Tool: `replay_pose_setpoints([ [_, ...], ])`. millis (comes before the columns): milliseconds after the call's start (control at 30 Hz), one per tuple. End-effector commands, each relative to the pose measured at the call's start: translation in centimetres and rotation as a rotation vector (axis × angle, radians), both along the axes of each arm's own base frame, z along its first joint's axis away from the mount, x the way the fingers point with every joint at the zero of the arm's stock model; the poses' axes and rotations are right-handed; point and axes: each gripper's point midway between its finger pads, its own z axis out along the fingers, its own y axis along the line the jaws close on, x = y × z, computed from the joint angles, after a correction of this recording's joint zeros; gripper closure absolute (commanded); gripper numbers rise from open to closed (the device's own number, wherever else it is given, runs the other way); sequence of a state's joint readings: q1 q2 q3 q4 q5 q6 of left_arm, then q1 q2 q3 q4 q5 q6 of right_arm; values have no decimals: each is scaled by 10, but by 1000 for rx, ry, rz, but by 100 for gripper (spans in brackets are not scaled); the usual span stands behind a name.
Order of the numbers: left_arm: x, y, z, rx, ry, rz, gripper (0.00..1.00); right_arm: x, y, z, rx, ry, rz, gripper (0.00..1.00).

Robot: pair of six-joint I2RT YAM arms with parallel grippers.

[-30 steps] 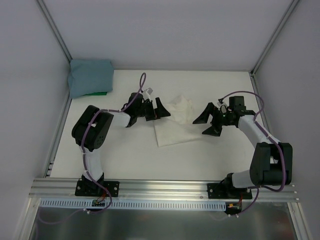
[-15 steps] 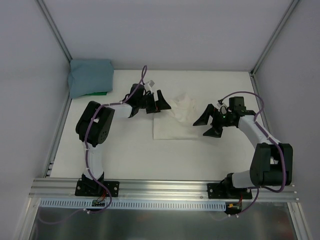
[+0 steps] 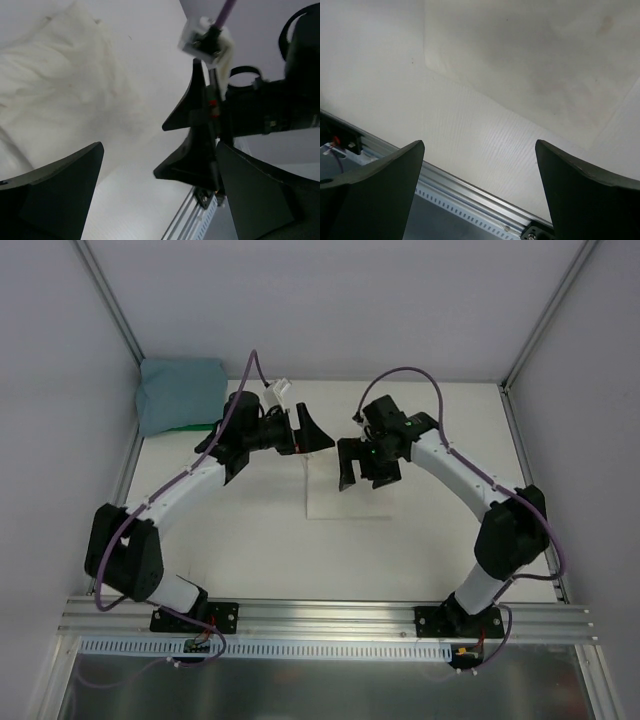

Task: Fold and stack the t-shirts
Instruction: Smooth out wrinkles on the folded tshirt

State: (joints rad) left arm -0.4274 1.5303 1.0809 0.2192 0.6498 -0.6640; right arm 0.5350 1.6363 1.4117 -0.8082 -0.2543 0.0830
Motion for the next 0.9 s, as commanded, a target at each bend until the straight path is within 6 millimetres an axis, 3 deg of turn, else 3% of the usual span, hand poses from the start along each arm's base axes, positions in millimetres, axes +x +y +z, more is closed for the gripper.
replay_pose_setpoints([
  [0, -23, 45, 4, 310, -47, 170, 1, -1, -17, -18, -285, 3, 26, 0],
  [33, -34, 44, 6, 363, -71, 164, 1, 0, -11, -20, -295, 8, 34, 1],
  [100, -46, 64, 10, 441, -72, 212, 1, 9, -2, -30, -367, -11, 37, 0],
  [267, -70, 94, -17, 551, -4, 280, 1, 11, 25, -46, -403, -26, 55, 0],
  [433, -89, 95, -41, 553, 29, 267, 1, 10, 60, -58, -342, -46, 84, 1],
  [600, -98, 93, -49, 544, 40, 242, 1, 17, 87, -72, -265, -53, 98, 0],
  [800, -106, 99, -45, 543, 30, 243, 1, 31, 77, -106, -271, -8, 47, 1],
  [867, -109, 101, -42, 544, 27, 245, 1, 28, 71, -121, -243, 36, 24, 1],
])
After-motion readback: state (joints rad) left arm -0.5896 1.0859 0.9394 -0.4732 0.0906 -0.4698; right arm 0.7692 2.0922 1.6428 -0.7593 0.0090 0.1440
